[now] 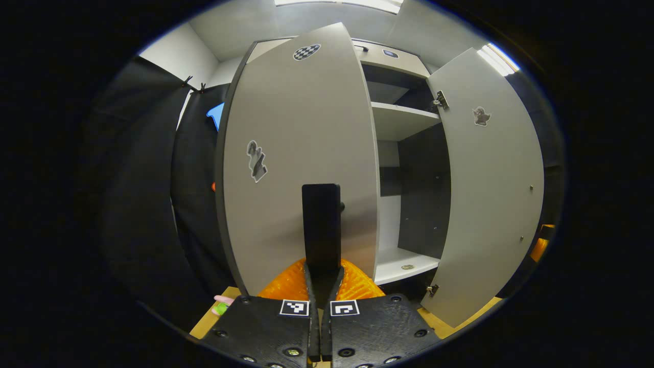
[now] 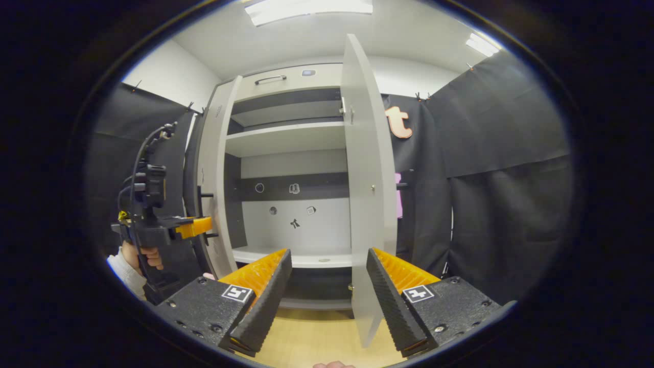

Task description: Open the right door of the double-door shoe cabinet with the right hand, and open the left door with the left hand.

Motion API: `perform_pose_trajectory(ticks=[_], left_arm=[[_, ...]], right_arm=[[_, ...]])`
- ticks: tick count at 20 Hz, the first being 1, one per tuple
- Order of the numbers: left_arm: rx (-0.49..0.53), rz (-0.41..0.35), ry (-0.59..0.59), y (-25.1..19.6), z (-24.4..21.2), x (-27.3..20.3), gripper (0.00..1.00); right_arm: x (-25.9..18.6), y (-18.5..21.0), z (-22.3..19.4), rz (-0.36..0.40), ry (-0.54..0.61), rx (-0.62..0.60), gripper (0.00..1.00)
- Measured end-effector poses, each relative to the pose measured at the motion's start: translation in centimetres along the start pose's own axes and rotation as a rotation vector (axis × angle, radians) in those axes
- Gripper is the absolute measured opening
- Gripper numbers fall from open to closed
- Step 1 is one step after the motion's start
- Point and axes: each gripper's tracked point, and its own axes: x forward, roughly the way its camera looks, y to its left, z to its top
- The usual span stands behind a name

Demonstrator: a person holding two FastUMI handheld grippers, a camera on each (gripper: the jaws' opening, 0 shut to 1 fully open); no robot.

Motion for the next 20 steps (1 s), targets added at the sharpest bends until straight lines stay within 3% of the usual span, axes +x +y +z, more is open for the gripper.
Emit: perform_pose_trajectory(ticks=[7, 14, 15, 16, 20], left_arm=[[-0.013, 0.050, -0.012, 6.4, -0.5, -5.1, 0.00], [0.016, 0.046, -0.039, 8.6, -0.7, -6.0, 0.00], [0.036, 0.060, -0.049, 9.2, -0.6, -6.1, 0.11], [0.051, 0.085, -0.053, 10.0, -0.7, -6.3, 0.00], [0.053, 0.130, -0.048, 13.1, -1.1, -6.9, 0.00]], right_arm=[[0.6, 2.9, -0.3, 0.038, 0.003, 0.001, 0.92], [1.6, 5.3, -1.2, 0.062, 0.024, -0.003, 0.92], [1.7, 5.4, -1.4, 0.062, 0.028, -0.001, 0.92], [1.9, 5.5, -1.5, 0.064, 0.030, 0.002, 0.92], [2.5, 5.9, -1.7, 0.059, 0.035, 0.005, 0.92]])
